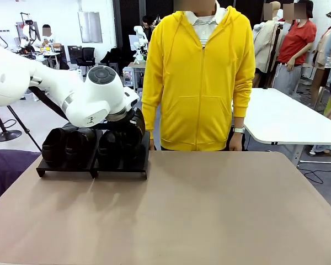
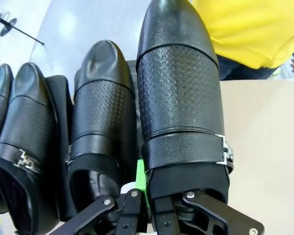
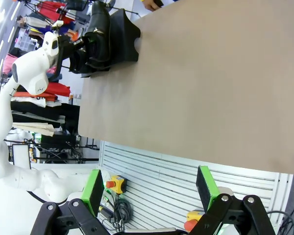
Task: Organize the shoes by placing them on the stand.
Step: Place the Shoe from the middle of the table onto the Shoes Stand.
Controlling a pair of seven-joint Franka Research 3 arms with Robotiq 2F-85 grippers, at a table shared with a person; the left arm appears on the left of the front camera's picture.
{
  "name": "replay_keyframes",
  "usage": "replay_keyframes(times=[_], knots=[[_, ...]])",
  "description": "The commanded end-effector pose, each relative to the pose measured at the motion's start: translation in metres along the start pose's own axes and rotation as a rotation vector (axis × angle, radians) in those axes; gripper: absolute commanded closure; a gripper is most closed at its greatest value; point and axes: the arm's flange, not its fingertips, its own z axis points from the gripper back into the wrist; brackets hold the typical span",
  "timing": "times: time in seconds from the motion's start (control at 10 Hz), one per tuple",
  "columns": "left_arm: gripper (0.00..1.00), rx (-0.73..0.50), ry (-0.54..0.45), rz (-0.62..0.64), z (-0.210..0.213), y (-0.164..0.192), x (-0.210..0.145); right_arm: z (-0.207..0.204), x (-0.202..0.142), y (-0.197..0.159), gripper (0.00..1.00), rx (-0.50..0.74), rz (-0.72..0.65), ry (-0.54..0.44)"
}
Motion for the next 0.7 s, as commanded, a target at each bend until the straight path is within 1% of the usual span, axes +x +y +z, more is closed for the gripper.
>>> replay_keyframes(times=[0.0, 0.3, 0.4, 0.5, 0.6], knots=[[1.0, 0.015, -0.005, 0.018, -0.0085, -0.0027, 0.0041, 0.0015, 0.0006, 0.0016, 0.0, 0.014, 0.012, -0.007], [1.0, 0.018, 0.018, 0.007, -0.0161, -0.0048, 0.0023, 0.0015, 0.0006, 0.0016, 0.0, 0.014, 0.012, -0.007], [0.46, 0.015, 0.019, 0.011, -0.017, -0.0052, 0.0024, 0.0015, 0.0006, 0.0016, 0.0, 0.014, 0.012, -0.007], [0.0, 0.021, 0.008, 0.01, -0.0166, -0.0052, 0.0022, 0.0015, 0.0006, 0.0016, 0.0, 0.014, 0.012, -0.007], [0.0, 0.019, -0.002, 0.009, -0.0146, -0.0058, 0.0025, 0.0015, 0.0006, 0.0016, 0.0, 0.014, 0.012, -0.007]])
